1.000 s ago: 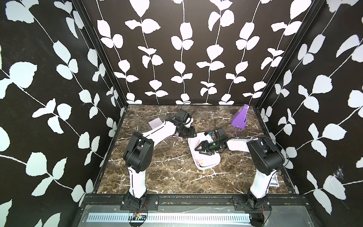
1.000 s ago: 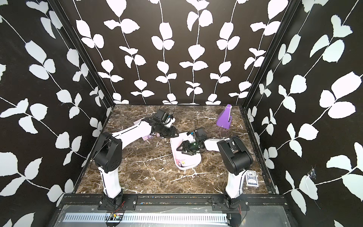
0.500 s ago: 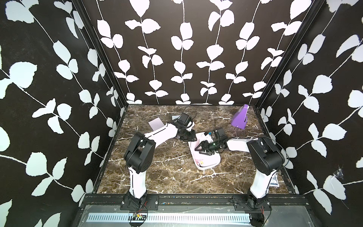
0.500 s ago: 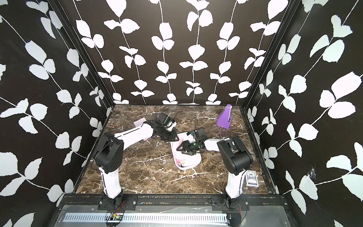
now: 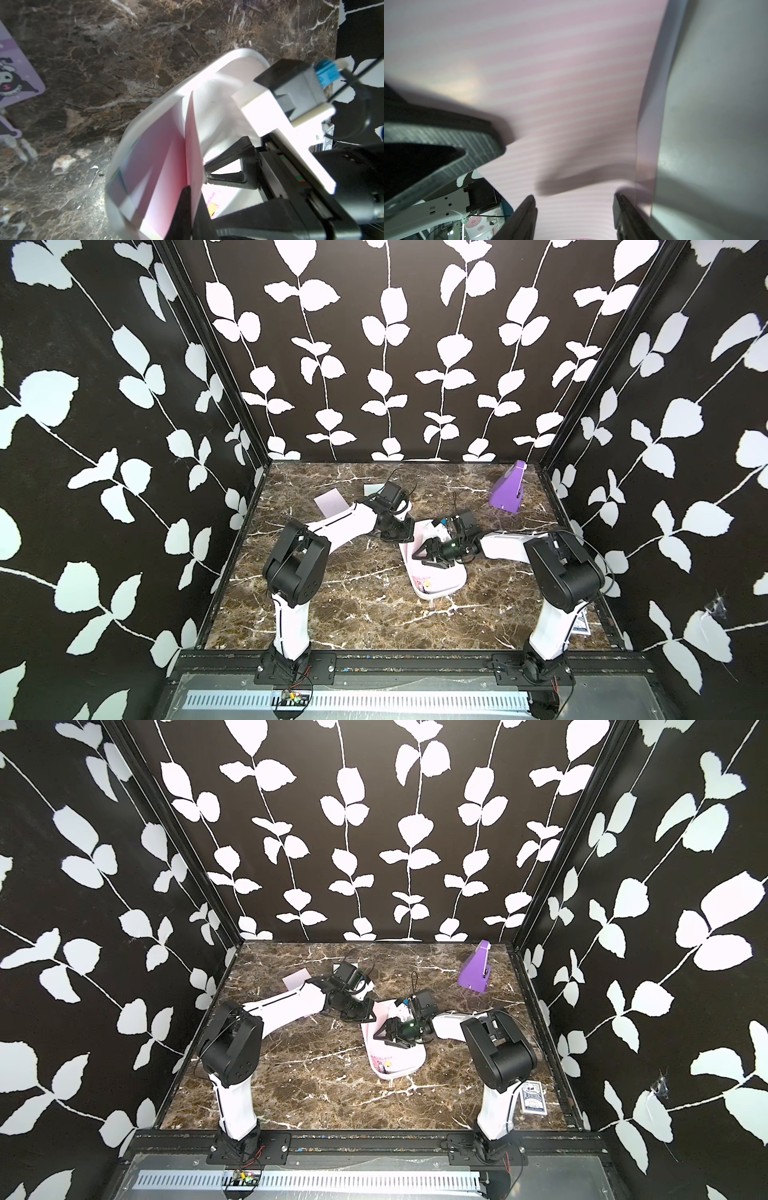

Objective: Take the stickers out of the storage box
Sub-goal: Place the storage box at the center of the board.

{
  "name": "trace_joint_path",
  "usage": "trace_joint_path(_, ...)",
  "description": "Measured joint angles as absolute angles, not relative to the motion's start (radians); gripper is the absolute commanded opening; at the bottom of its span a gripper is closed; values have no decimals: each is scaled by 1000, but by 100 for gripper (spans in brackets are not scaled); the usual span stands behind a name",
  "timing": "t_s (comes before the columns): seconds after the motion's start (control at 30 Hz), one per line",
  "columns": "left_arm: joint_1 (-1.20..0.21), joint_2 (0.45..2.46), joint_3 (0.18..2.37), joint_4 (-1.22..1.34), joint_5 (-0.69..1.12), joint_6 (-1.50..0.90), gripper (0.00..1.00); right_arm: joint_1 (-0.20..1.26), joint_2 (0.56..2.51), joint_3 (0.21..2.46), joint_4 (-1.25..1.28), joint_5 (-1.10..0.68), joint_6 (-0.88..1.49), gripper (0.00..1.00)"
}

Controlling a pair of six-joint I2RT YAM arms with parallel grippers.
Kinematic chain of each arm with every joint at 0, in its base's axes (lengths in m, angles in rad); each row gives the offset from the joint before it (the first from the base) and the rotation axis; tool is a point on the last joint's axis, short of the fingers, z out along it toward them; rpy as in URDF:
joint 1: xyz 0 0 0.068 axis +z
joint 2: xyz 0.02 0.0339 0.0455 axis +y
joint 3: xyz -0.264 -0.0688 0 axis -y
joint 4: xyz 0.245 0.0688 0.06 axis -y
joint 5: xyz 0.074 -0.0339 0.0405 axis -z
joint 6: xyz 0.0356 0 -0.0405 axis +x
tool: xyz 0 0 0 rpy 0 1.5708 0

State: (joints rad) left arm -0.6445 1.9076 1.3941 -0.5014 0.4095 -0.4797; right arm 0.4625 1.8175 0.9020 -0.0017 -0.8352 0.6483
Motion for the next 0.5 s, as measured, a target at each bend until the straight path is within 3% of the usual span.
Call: trace_joint_path(0.5, -645, 1863, 1394, -498, 430, -484, 3, 430, 1661, 869, -227, -691, 598, 61)
